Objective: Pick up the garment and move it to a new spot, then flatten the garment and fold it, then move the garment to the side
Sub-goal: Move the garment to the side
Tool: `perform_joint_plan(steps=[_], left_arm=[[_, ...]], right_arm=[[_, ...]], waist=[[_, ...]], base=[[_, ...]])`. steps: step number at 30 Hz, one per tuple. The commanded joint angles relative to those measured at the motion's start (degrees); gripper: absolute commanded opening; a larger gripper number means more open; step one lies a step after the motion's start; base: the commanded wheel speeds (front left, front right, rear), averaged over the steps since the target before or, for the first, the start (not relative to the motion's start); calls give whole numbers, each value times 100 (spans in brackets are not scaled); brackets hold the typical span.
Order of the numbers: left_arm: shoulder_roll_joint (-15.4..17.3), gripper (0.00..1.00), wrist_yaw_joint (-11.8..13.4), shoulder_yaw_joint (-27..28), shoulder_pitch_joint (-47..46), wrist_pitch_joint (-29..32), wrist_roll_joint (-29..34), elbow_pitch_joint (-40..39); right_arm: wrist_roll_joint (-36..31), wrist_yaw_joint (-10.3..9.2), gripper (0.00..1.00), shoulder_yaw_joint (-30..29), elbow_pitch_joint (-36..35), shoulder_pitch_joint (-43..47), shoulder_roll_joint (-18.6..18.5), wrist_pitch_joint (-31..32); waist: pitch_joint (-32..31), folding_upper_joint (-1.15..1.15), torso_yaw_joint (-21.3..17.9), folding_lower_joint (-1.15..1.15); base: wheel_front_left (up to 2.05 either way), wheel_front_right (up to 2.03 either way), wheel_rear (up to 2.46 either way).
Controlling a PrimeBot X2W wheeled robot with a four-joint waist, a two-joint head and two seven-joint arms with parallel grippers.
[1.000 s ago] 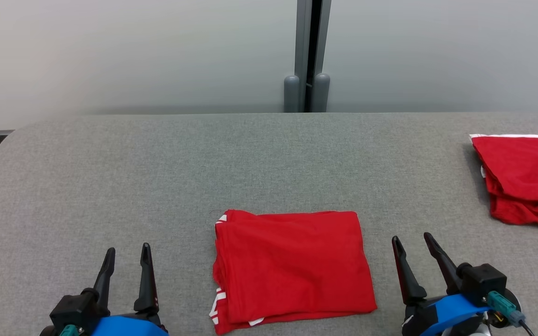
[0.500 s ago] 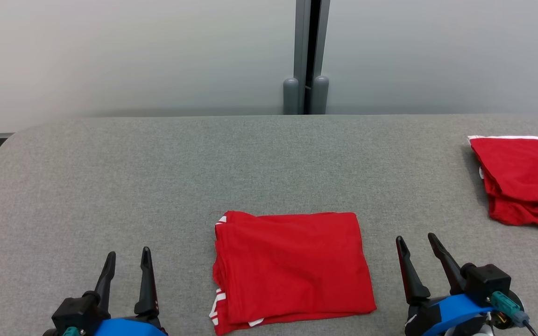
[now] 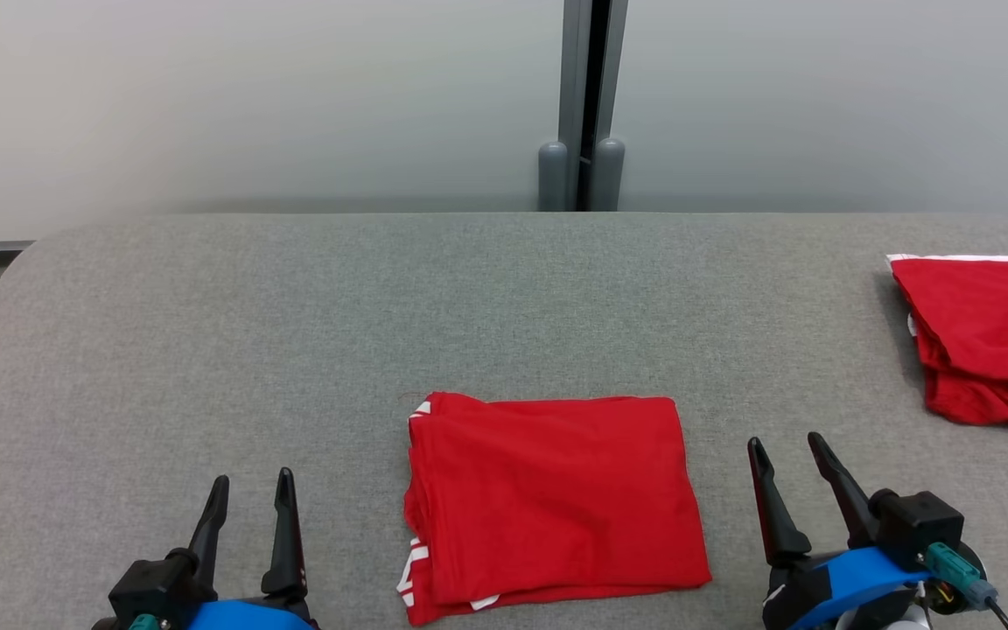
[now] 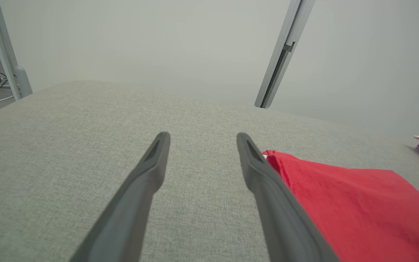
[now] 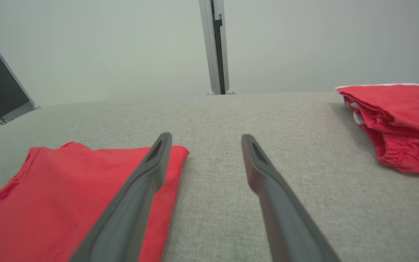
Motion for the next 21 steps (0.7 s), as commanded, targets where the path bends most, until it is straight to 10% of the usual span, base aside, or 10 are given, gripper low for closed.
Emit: perform_joint_plan(steps=[1, 21], left_arm=[[-19, 100, -29, 22, -64, -26, 34, 16], [-92, 100, -109, 95, -74, -25, 93, 218]], right_arm=[[54, 0, 100, 14, 34, -88, -8, -13], [-430, 0, 100, -119, 272, -642, -19, 3627]], waist=[[20, 0, 28, 0], [255, 0, 768, 0]], base=[[0, 0, 0], [0, 0, 0]])
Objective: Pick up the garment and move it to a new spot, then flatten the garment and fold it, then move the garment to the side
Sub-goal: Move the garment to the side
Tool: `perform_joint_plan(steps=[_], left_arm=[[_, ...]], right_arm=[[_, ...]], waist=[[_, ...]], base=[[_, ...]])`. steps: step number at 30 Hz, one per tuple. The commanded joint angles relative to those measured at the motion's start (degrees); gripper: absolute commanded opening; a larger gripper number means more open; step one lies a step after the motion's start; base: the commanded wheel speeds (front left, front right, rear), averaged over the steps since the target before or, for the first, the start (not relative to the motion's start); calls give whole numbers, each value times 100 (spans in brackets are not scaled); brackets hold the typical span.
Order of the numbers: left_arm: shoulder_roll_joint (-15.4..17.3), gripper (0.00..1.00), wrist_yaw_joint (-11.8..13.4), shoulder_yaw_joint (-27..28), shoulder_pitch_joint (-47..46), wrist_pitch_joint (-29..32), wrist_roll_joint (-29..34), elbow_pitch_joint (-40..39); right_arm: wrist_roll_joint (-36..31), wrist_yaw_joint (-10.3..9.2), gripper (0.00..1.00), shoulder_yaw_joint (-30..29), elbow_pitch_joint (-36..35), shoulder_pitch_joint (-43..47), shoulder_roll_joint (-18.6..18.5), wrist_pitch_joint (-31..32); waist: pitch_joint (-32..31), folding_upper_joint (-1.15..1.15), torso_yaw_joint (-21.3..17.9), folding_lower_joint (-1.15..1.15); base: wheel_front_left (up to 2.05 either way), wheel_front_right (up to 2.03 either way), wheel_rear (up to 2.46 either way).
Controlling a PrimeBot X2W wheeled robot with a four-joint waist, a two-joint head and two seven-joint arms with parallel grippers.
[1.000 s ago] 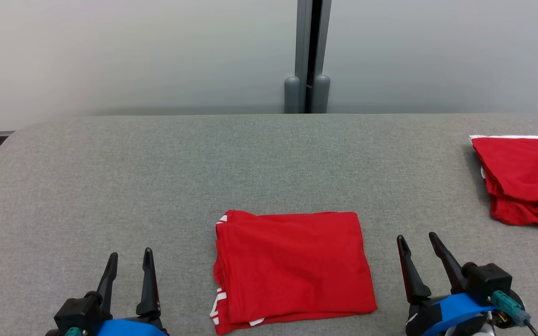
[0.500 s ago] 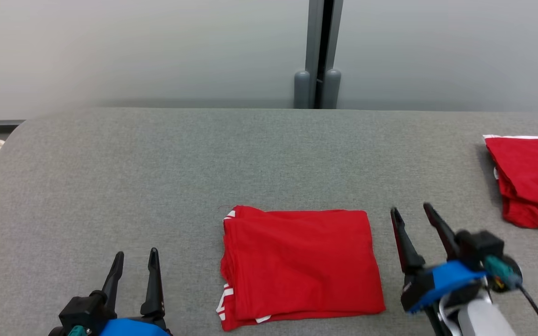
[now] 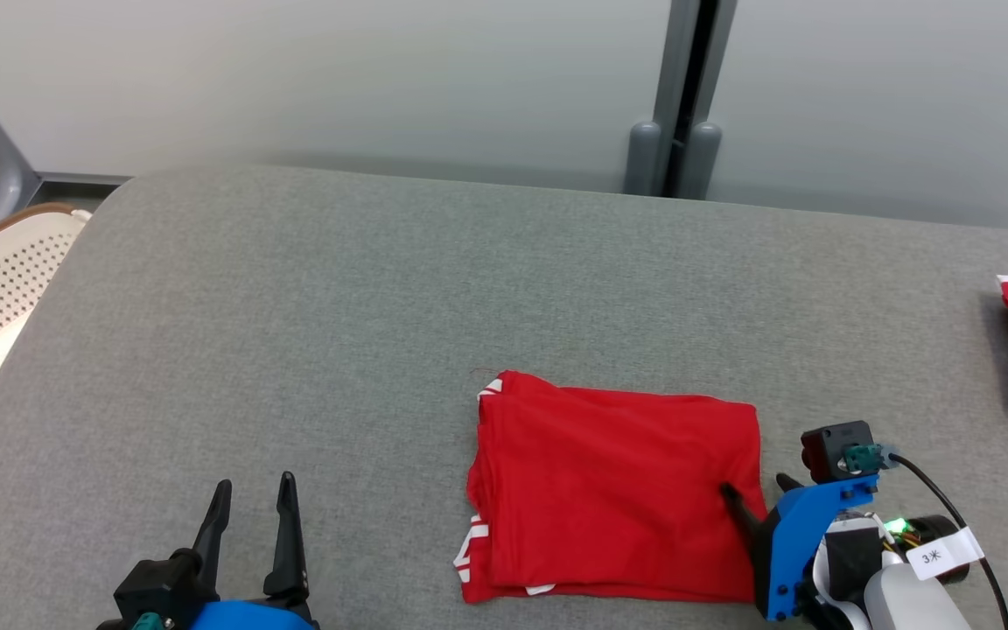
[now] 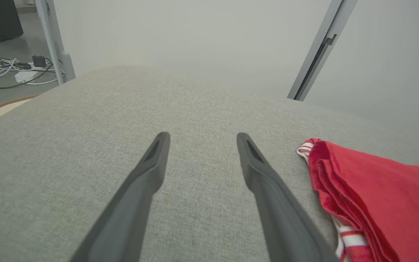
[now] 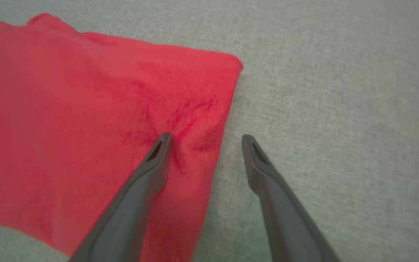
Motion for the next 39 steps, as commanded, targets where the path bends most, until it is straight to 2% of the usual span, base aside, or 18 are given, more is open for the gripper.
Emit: perform_joint_plan(steps=[1, 6, 8, 9, 10, 11, 15, 19, 27, 33, 36, 39], left_arm=[[-28, 100, -35, 21, -3, -25, 20, 18], [-55, 100, -53, 41, -17, -25, 64, 25], [-59, 100, -61, 40, -34, -25, 77, 21], [-59, 100, -61, 40, -34, -25, 77, 21], [-64, 100, -76, 32, -48, -25, 90, 23], [-66, 100, -88, 26, -72, -25, 105, 30], [-72, 100, -125, 3, -157, -25, 168, -10], [-38, 100, -114, -13, -267, -25, 278, -86], [57, 100, -159, 6, -557, -20, 366, -363], [243, 100, -183, -119, -819, 142, 492, -541], [348, 100, -187, -187, -929, 289, 547, -652], [393, 100, -179, -207, -961, 357, 555, -698]], right_arm=[[46, 0, 100, -9, -11, 94, -24, 172], [263, 1, 100, 84, -47, 142, -20, 463], [314, 1, 44, 159, -56, 55, -17, 446], [314, 1, 44, 159, -56, 55, -17, 446], [304, 1, 18, 223, -56, 4, -14, 420], [273, 1, 0, 261, -56, -64, -26, 382], [160, 0, 0, 342, -69, -388, -127, 154], [133, -3, 0, 260, -140, -719, -286, -4], [111, -1, 0, -161, -408, -1178, -595, -144], [191, 0, 0, -563, -582, -1325, -461, -412], [191, 0, 0, -700, -611, -1388, -358, -565], [169, 0, 0, -690, -603, -1514, -319, -657]], waist=[[54, 0, 91, 0], [112, 0, 171, 0], [145, 0, 154, 0], [145, 0, 154, 0], [163, 0, 134, 0], [187, 0, 103, 0], [298, 0, -115, 0], [470, 0, -529, 0], [991, 0, -1811, 0], [1380, 0, -2635, 0], [1545, 0, -2890, 0], [1605, 0, -2933, 0]], base=[[0, 0, 0], [0, 0, 0], [0, 0, 0], [0, 0, 0], [0, 0, 0], [0, 0, 0], [0, 0, 0], [0, 0, 0], [0, 0, 0], [0, 0, 0], [0, 0, 0], [0, 0, 0]])
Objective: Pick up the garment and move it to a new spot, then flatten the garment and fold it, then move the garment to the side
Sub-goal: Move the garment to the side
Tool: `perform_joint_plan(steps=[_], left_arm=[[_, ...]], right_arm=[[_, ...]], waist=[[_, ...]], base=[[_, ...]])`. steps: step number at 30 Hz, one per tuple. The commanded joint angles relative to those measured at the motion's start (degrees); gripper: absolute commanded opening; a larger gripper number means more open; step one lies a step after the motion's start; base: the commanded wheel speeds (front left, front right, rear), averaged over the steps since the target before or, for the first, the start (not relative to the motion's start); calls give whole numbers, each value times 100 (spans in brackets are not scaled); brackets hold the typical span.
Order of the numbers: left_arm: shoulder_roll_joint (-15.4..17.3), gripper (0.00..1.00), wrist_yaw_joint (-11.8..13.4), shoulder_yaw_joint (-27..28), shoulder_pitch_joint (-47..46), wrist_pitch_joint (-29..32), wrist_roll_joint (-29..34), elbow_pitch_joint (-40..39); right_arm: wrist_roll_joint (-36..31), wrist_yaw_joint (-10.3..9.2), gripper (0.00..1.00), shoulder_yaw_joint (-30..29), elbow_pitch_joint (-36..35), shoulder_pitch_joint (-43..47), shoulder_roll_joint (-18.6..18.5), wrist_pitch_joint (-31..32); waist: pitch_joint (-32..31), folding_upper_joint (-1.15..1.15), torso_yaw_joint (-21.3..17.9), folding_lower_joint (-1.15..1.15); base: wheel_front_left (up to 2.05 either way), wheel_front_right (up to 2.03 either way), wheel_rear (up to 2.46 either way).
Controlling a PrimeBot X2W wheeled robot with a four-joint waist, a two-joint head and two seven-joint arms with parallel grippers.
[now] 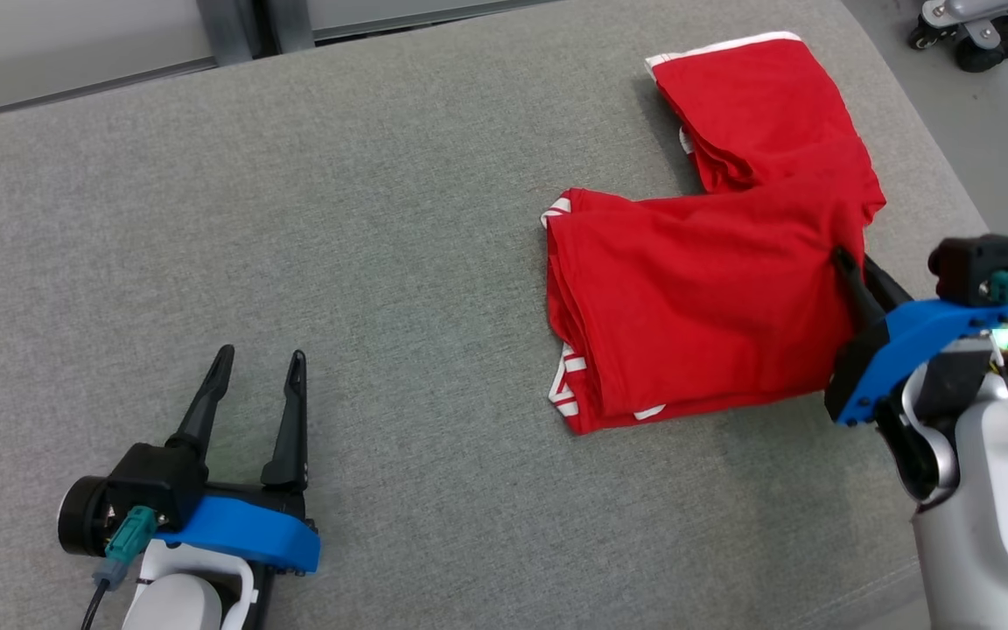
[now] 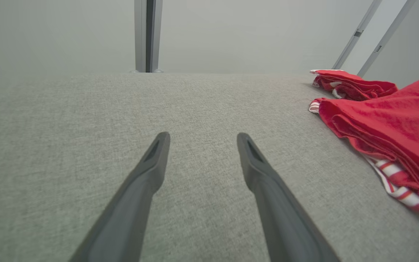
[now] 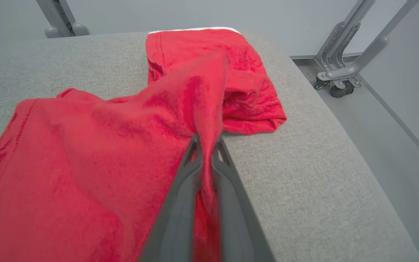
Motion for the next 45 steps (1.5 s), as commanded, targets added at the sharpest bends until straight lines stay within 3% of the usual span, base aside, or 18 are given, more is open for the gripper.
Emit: perform_joint_plan(steps=[1, 6, 16, 27, 31, 32, 33, 34, 39, 45], left_arm=[[39, 100, 13, 10, -65, 6, 16, -21], [52, 100, 51, 17, -99, 4, -22, 14], [32, 100, 108, -22, -68, -72, -75, 48], [91, 100, 125, -134, -126, -25, -62, -78], [88, 100, 107, -201, -136, -11, -46, -73], [86, 100, 103, -222, -137, -10, -41, -65], [82, 100, 99, -247, -139, -8, -37, -57], [76, 100, 97, -272, -146, -13, -30, -45], [60, 100, 97, -341, -170, 7, -29, -2], [101, 100, 127, -365, -125, 16, -61, 39]], right_arm=[[-17, -2, 0, 38, -16, -194, 9, -58], [-99, -2, 0, 302, 2, -676, -133, 35], [-123, -2, 0, 614, -5, -1709, -981, 552], [-171, -2, 0, -171, 206, -1980, -2071, 1095], [-343, -2, 0, -528, 354, -1915, -2257, 1060], [-441, -2, 6, -603, 390, -1880, -2269, 1013], [-527, -2, 28, -671, 446, -1829, -2252, 958], [-615, -2, 100, -734, 491, -1788, -2189, 898], [-881, -2, 100, -940, 742, -1670, -1872, 524], [-955, -2, 100, -675, 953, -1667, -1627, 164]], waist=[[10, 0, 13, -1], [8, 0, 205, -1], [-20, 0, 832, -1], [228, 0, 1304, -1], [311, 0, 1416, -1], [323, 0, 1433, -1], [332, 0, 1446, -1], [339, 0, 1458, -1], [322, 0, 1481, -1], [207, 0, 1425, -1]], base=[[0, 0, 0], [0, 0, 0], [0, 0, 0], [0, 0, 0], [0, 0, 0], [0, 0, 0], [0, 0, 0], [0, 0, 0], [0, 0, 0], [0, 0, 0]])
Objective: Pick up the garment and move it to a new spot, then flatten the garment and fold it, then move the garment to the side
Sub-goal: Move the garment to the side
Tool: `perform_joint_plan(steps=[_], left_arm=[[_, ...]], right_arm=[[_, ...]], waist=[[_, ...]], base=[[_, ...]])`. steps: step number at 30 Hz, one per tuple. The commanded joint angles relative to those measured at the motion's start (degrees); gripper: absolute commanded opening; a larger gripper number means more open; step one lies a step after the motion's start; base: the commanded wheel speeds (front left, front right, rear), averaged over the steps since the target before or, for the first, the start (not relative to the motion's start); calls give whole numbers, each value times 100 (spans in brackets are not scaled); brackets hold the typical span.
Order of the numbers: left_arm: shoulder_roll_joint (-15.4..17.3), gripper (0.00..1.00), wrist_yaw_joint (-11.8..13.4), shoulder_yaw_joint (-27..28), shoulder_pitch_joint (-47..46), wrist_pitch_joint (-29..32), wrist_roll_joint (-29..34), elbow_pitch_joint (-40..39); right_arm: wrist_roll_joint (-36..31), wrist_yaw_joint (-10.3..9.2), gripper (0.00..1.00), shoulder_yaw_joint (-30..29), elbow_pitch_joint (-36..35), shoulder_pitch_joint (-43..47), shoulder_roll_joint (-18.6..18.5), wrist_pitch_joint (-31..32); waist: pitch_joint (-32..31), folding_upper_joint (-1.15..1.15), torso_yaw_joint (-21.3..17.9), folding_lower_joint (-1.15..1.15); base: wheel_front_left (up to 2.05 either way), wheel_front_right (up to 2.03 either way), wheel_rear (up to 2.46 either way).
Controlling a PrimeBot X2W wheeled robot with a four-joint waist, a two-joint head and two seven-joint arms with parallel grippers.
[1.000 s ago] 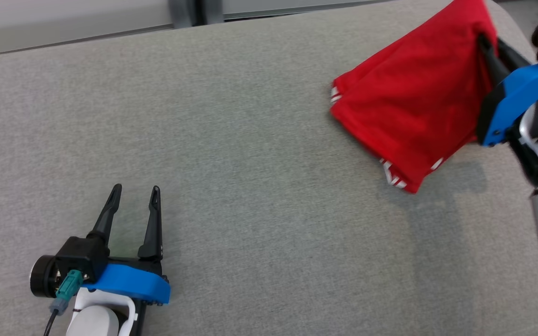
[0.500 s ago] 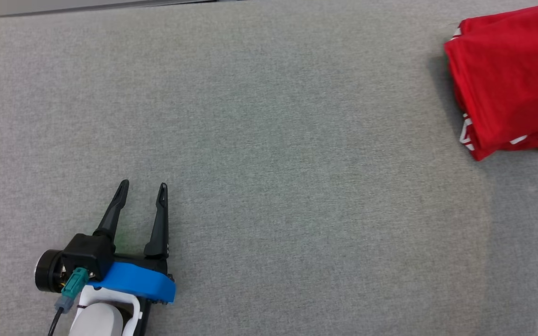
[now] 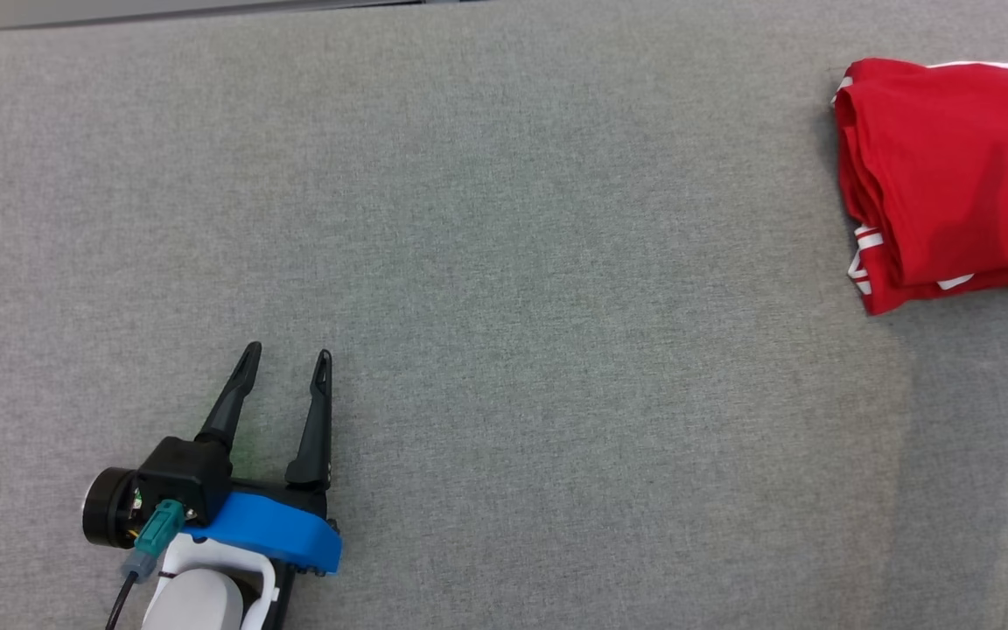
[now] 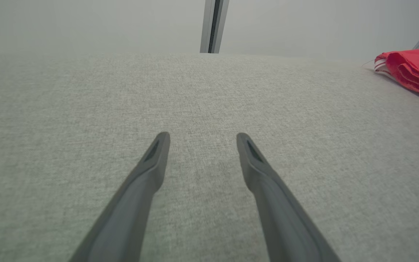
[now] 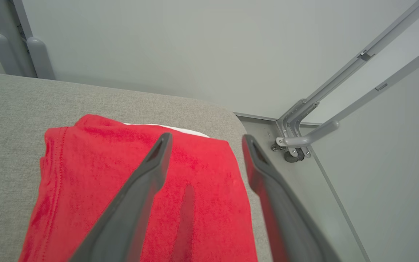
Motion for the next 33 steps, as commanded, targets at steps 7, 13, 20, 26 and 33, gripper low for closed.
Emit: perform_joint_plan(steps=[7, 13, 20, 26, 33], left_arm=[[13, 100, 57, 99, 37, -60, -123, 97], [13, 100, 105, 391, 62, -190, -418, 297], [-11, 100, 251, 722, 307, -321, -623, 551], [-112, 100, 241, 761, 641, -368, -627, 706], [-281, 100, 284, 680, 1004, -390, -533, 746]], right_arm=[[50, -2, 100, 354, 88, 22, 222, -534], [133, -2, 100, 583, 129, 273, 585, -1126], [124, -2, 100, 534, 188, 996, 1350, -1942], [-68, -2, 100, 425, 204, 1879, 1873, -2579], [594, -2, 100, 998, -84, 3003, 1964, -3013]], waist=[[-310, 0, -18, 0], [-752, 0, 128, 0], [-1330, 0, 400, 0], [-1682, 0, 620, 0], [-1970, 0, 748, 0]], base=[[0, 0, 0], [0, 0, 0], [0, 0, 0], [0, 0, 0], [0, 0, 0]])
